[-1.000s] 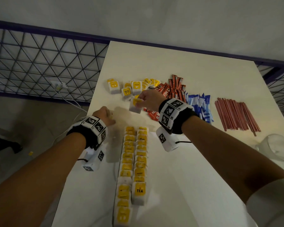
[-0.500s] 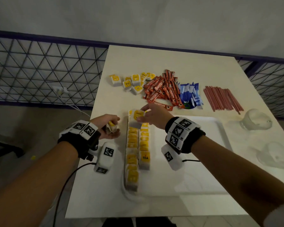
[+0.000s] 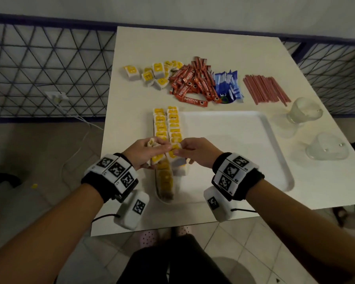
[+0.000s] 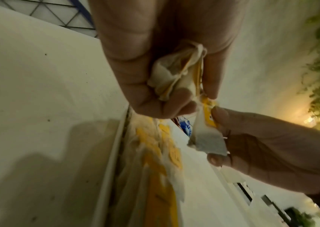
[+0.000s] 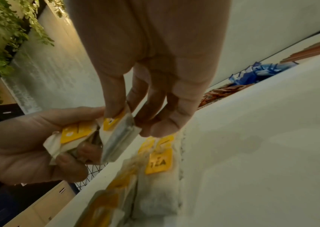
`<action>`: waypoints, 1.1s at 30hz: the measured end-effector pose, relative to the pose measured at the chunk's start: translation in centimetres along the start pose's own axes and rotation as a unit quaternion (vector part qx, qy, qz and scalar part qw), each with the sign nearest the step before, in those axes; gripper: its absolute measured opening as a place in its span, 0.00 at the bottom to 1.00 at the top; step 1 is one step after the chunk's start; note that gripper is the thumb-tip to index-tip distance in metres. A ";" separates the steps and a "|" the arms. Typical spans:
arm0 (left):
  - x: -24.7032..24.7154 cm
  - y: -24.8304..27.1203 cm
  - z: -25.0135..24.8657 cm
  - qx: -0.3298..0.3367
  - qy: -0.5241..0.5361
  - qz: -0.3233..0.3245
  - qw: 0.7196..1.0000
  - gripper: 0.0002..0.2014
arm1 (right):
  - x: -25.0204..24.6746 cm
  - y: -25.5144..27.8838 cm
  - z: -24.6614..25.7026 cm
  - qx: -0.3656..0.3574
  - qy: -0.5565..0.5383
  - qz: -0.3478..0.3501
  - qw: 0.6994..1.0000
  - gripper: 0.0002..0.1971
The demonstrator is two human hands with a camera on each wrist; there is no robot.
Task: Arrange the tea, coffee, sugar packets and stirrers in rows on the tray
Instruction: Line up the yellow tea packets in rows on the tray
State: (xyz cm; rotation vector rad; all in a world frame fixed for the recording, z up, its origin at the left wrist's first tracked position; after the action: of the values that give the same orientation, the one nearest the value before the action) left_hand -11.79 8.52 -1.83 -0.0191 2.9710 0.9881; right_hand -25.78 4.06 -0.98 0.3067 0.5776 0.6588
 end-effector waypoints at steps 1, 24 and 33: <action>0.1 0.1 0.1 0.004 -0.016 -0.005 1.000 0.03 | -0.1 0.2 -0.3 0.001 -0.002 -0.004 1.000 0.13; -0.4 1.5 2.6 -0.070 -0.038 -0.059 0.995 0.05 | 0.5 0.6 -5.0 0.072 0.112 0.003 0.991 0.13; -0.8 2.1 3.5 -0.102 0.007 -0.065 0.993 0.04 | 0.6 -0.1 -4.8 0.115 0.096 0.022 0.988 0.13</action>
State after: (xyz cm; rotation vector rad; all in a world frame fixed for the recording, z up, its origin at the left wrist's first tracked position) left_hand -10.97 12.29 -3.40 -0.2200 2.8231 1.2716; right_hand -28.15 4.84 -5.10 0.4762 0.8362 0.6685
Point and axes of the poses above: each hand's wrist, its own y-axis away from the middle knuckle, its own x-axis out of the palm, z = x × y, the point moved 5 cm from there along -y, towards the middle knuckle
